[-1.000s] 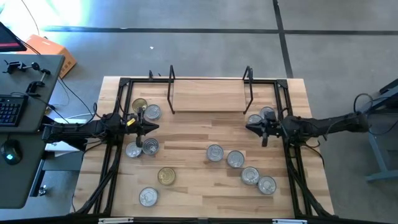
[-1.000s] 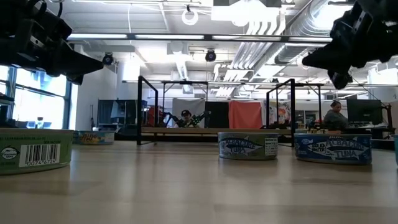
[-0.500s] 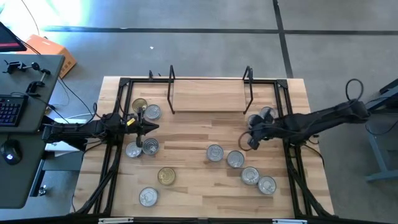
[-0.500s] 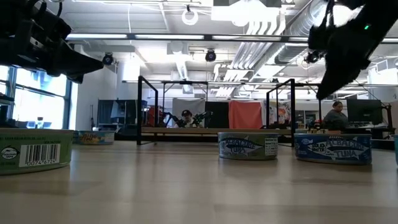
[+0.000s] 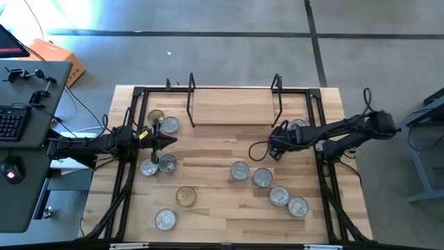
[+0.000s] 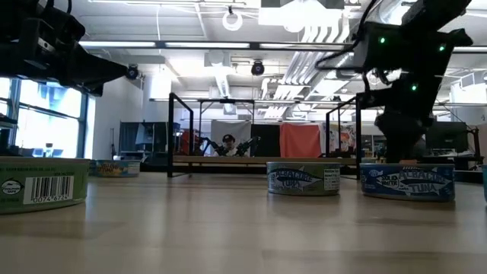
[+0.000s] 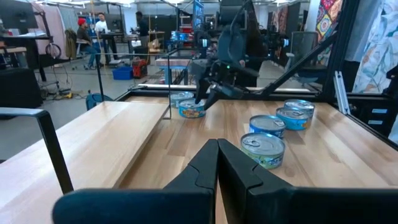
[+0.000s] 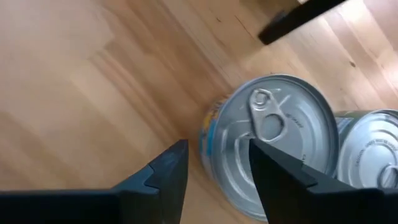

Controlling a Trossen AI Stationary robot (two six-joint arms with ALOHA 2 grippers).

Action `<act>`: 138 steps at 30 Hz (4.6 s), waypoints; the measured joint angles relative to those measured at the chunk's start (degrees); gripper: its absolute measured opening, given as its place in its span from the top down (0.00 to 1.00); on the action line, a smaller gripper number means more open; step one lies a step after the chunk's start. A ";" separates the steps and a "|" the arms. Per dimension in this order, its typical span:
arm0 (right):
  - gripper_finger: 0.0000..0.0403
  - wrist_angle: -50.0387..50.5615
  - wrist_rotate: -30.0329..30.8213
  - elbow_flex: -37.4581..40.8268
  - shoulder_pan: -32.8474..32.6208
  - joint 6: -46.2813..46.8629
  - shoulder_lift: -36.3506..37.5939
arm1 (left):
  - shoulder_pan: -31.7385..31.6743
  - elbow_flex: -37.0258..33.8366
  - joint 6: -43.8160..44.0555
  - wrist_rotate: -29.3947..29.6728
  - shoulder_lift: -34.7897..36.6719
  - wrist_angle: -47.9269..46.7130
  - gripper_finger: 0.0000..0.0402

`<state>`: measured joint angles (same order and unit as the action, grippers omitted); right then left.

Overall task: Stack canned seafood by type on shelf
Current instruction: Put the yellow and blue tuna can on the shelf

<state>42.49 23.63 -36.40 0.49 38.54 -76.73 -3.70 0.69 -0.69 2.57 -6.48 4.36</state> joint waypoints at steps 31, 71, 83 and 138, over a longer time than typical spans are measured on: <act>0.98 -33.15 -3.90 -2.10 -12.75 -32.59 -12.03 | 0.00 -0.01 -3.15 -0.11 0.00 0.44 1.00; 0.99 -40.10 4.74 -5.80 -11.44 -37.05 -19.02 | 2.67 24.06 -26.64 -3.28 -58.35 16.68 0.93; 1.00 -52.77 -2.84 -5.70 -5.07 -34.22 -18.62 | 2.67 28.11 -54.68 -0.60 -78.21 29.36 0.55; 0.59 -63.31 -11.62 -6.26 -3.39 -42.81 -18.40 | 3.04 35.27 -48.79 18.75 -98.27 32.66 0.69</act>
<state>-20.82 12.01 -42.67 -2.90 -4.27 -95.13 -0.67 35.97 -49.48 21.32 -104.75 37.02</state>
